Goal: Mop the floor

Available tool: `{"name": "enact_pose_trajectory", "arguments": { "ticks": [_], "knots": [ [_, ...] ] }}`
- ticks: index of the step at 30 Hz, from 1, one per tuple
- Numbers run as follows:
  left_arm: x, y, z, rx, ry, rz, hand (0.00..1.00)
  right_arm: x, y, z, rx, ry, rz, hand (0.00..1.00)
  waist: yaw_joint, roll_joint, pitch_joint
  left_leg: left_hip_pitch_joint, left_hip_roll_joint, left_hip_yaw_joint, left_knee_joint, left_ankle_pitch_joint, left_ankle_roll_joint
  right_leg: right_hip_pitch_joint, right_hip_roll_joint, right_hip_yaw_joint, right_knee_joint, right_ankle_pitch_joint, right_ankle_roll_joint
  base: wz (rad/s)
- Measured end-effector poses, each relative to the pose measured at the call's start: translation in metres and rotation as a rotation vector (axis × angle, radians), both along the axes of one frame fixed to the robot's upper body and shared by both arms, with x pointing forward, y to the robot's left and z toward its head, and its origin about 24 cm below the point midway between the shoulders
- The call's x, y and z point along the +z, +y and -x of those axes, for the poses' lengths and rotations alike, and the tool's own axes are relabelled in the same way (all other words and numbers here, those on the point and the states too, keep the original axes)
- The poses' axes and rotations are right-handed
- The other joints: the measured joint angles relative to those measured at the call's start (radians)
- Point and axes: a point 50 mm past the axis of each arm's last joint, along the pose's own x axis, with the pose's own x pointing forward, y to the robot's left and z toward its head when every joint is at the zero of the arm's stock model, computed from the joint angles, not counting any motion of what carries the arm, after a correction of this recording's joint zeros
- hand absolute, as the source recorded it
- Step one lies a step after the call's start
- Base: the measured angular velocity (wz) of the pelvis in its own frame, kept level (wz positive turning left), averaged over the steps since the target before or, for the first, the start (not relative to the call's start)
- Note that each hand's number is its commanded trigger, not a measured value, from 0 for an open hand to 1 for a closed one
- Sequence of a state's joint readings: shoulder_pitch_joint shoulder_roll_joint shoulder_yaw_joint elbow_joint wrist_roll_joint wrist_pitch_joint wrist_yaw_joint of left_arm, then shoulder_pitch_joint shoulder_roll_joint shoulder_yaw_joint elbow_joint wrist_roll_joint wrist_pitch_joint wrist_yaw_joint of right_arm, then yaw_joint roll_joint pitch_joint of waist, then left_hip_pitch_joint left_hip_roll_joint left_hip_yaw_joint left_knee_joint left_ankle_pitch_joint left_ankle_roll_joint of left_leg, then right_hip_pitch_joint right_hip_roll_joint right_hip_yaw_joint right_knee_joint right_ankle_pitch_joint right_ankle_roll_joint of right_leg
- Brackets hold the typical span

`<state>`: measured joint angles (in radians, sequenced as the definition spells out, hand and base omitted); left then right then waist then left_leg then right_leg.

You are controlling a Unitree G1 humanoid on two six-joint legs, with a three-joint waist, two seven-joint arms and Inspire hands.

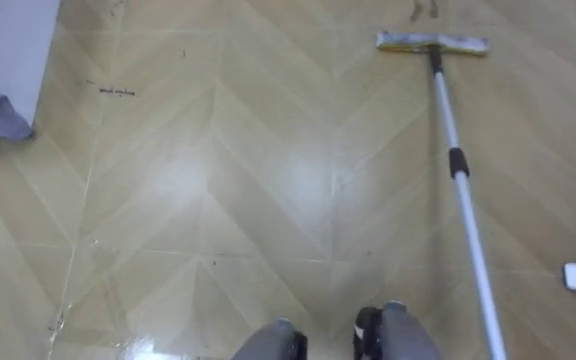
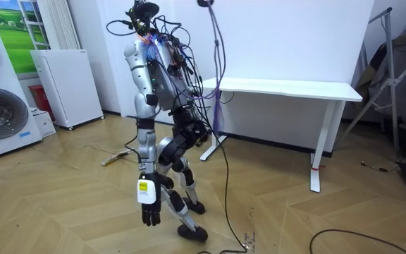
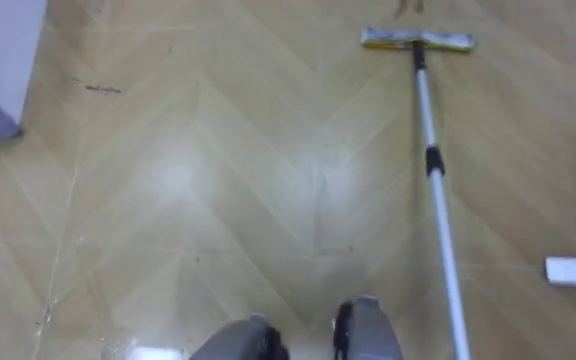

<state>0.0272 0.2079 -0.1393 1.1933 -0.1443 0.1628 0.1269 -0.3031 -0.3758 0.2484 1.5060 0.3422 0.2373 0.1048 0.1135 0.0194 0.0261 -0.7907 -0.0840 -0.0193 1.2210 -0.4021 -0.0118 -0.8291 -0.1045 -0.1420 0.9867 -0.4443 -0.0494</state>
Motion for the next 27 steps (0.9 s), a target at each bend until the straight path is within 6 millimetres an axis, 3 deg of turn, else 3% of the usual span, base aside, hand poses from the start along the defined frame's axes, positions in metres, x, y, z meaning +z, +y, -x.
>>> {"name": "enact_pose_trajectory", "arguments": {
  "ticks": [1,2,3,4,5,6,7,8,9,10,11,12,13,14,15,16,17,18,20,21,22,23,25,27],
  "knots": [
    [0.002,0.006,0.000,0.000,0.000,-0.013,0.00,0.009,-0.003,-0.021,0.022,-0.052,0.006,1.00,0.035,-0.026,0.0019,-0.055,0.042,0.028,0.120,0.095,-0.022,0.010,0.031,0.012,0.027,-0.029,-0.013,-0.11],
    [0.003,0.009,0.000,-0.010,0.002,-0.019,0.00,0.014,-0.003,-0.033,0.039,-0.083,0.011,1.00,0.045,-0.039,0.0043,-0.082,0.052,0.034,0.176,0.160,-0.019,0.020,0.039,0.016,0.041,-0.045,-0.020,-0.22],
    [0.004,0.012,0.002,-0.023,0.008,-0.029,0.00,0.023,-0.004,-0.052,0.065,-0.142,0.010,1.00,0.062,-0.076,0.0104,-0.131,0.057,0.046,0.242,0.251,-0.015,0.036,0.040,0.028,0.060,-0.075,-0.028,-0.07],
    [0.004,0.013,0.004,-0.028,0.011,-0.028,0.00,0.031,-0.005,-0.067,0.083,-0.198,0.005,1.00,0.072,-0.096,0.0148,-0.174,0.066,0.050,0.215,0.204,0.011,0.053,0.040,0.029,0.060,-0.092,-0.029,0.00],
    [0.004,0.013,0.002,-0.032,0.005,-0.022,0.00,0.035,-0.005,-0.073,0.088,-0.222,0.001,1.00,0.074,-0.102,0.0183,-0.191,0.073,0.053,0.172,0.177,0.016,0.064,0.040,0.029,0.055,-0.096,-0.026,0.20],
    [0.003,0.011,0.003,-0.040,0.010,-0.005,0.00,0.038,-0.006,-0.078,0.086,-0.258,-0.007,1.00,0.077,-0.104,0.0198,-0.207,0.076,0.050,0.011,0.136,0.014,0.099,0.040,0.026,0.031,-0.104,-0.025,0.32],
    [0.003,0.009,0.004,-0.055,0.015,0.010,0.00,0.034,-0.005,-0.071,0.072,-0.251,-0.017,1.00,0.080,-0.093,0.0198,-0.196,0.085,0.053,-0.186,0.138,0.012,0.147,0.047,0.022,-0.008,-0.114,-0.014,0.36],
    [0.002,0.007,0.003,-0.063,0.014,0.020,0.00,0.030,-0.005,-0.065,0.056,-0.240,-0.026,1.00,0.079,-0.078,0.0162,-0.186,0.092,0.052,-0.281,0.145,0.009,0.175,0.055,0.021,-0.034,-0.119,-0.010,0.46],
    [0.001,0.005,0.005,-0.075,0.026,0.038,0.00,0.019,-0.005,-0.043,0.016,-0.201,-0.047,1.00,0.070,-0.055,0.0080,-0.172,0.090,0.059,-0.360,0.182,0.049,0.230,0.057,0.026,-0.072,-0.136,0.006,0.74],
    [0.000,0.001,0.005,-0.087,0.033,0.051,0.00,0.007,-0.009,-0.010,-0.026,-0.129,-0.057,1.00,0.053,-0.034,-0.0046,-0.146,0.078,0.091,-0.357,0.151,0.097,0.262,0.044,0.049,-0.067,-0.148,0.022,0.89],
    [0.000,-0.003,0.003,-0.095,0.030,0.058,0.00,0.002,-0.011,0.009,-0.045,-0.082,-0.054,1.00,0.047,-0.024,-0.0068,-0.128,0.064,0.103,-0.357,0.133,0.112,0.267,0.033,0.070,-0.039,-0.142,0.033,0.96],
    [-0.001,-0.009,-0.002,-0.125,0.017,0.068,0.00,-0.006,-0.016,0.049,-0.080,0.019,-0.041,1.00,0.035,-0.006,-0.0093,-0.084,0.033,0.130,-0.357,0.104,0.142,0.262,0.006,0.110,0.051,-0.099,0.073,0.68],
    [-0.001,-0.014,-0.006,-0.123,-0.001,0.074,0.00,-0.012,-0.016,0.088,-0.105,0.108,-0.034,1.00,0.025,0.014,-0.0220,-0.045,0.017,0.149,-0.356,0.075,0.156,0.248,-0.001,0.141,0.136,-0.024,0.085,0.46],
    [-0.001,-0.015,-0.008,-0.130,-0.010,0.072,0.00,-0.015,-0.012,0.105,-0.114,0.142,-0.041,1.00,0.019,0.024,-0.0274,-0.028,0.010,0.149,-0.357,0.062,0.160,0.240,0.002,0.153,0.168,0.022,0.088,0.11],
    [0.000,-0.015,-0.011,-0.138,-0.028,0.066,0.00,-0.019,-0.006,0.131,-0.131,0.197,-0.046,1.00,-0.004,0.036,-0.0338,0.003,-0.012,0.129,-0.365,0.053,0.167,0.223,0.003,0.170,0.213,0.087,0.092,-0.25],
    [0.001,-0.017,-0.016,-0.143,-0.054,0.057,0.00,-0.020,-0.003,0.145,-0.136,0.224,-0.039,1.00,-0.022,0.052,-0.0340,0.018,-0.036,0.055,-0.366,0.051,0.164,0.180,0.020,0.176,0.237,0.093,0.085,-0.47],
    [0.001,-0.018,-0.017,-0.142,-0.063,0.051,0.00,-0.021,0.000,0.146,-0.137,0.229,-0.037,1.00,-0.029,0.061,-0.0306,0.025,-0.041,0.018,-0.365,0.051,0.164,0.147,0.031,0.183,0.250,0.086,0.076,-0.92],
    [0.000,-0.019,-0.017,-0.134,-0.069,0.037,0.00,-0.025,0.007,0.147,-0.114,0.242,-0.035,1.00,-0.043,0.077,-0.0219,0.052,-0.042,-0.031,-0.368,0.053,0.161,0.092,0.060,0.176,0.244,0.074,0.068,-1.12],
    [0.000,-0.022,-0.017,-0.123,-0.074,0.031,0.00,-0.031,0.022,0.146,-0.075,0.259,-0.040,1.00,-0.068,0.086,-0.0147,0.090,-0.048,-0.093,-0.387,0.062,0.145,0.039,0.070,0.166,0.143,0.068,0.067,-1.03],
    [-0.001,-0.026,-0.017,-0.113,-0.077,0.032,0.00,-0.034,0.030,0.142,-0.045,0.261,-0.042,1.00,-0.086,0.088,-0.0081,0.106,-0.051,-0.132,-0.395,0.063,0.119,0.034,0.070,0.166,-0.007,0.069,0.067,-0.83],
    [-0.001,-0.026,-0.017,-0.100,-0.082,0.035,0.00,-0.037,0.037,0.131,-0.014,0.245,-0.038,1.00,-0.103,0.090,-0.0108,0.102,-0.054,-0.133,-0.388,0.056,0.082,0.049,0.054,0.159,-0.194,0.117,0.079,-0.78],
    [-0.002,-0.027,-0.015,-0.079,-0.081,0.039,0.00,-0.038,0.041,0.122,0.009,0.237,-0.030,1.00,-0.111,0.082,-0.0054,0.104,-0.042,-0.120,-0.384,0.015,0.025,0.055,0.038,0.132,-0.206,0.137,0.051,-0.42],
    [-0.002,-0.028,-0.017,-0.064,-0.089,0.042,0.00,-0.038,0.041,0.107,-0.007,0.218,-0.021,1.00,-0.104,0.093,-0.0076,0.110,-0.005,-0.081,-0.385,0.000,0.008,0.059,0.032,0.068,-0.186,0.141,0.045,0.08],
    [-0.001,-0.023,-0.014,-0.034,-0.082,0.037,0.00,-0.034,0.037,0.084,-0.038,0.173,-0.016,1.00,-0.078,0.076,-0.0026,0.139,0.010,-0.064,-0.396,0.001,0.009,0.082,0.032,0.048,-0.161,0.140,0.041,0.47]
  ]
}}
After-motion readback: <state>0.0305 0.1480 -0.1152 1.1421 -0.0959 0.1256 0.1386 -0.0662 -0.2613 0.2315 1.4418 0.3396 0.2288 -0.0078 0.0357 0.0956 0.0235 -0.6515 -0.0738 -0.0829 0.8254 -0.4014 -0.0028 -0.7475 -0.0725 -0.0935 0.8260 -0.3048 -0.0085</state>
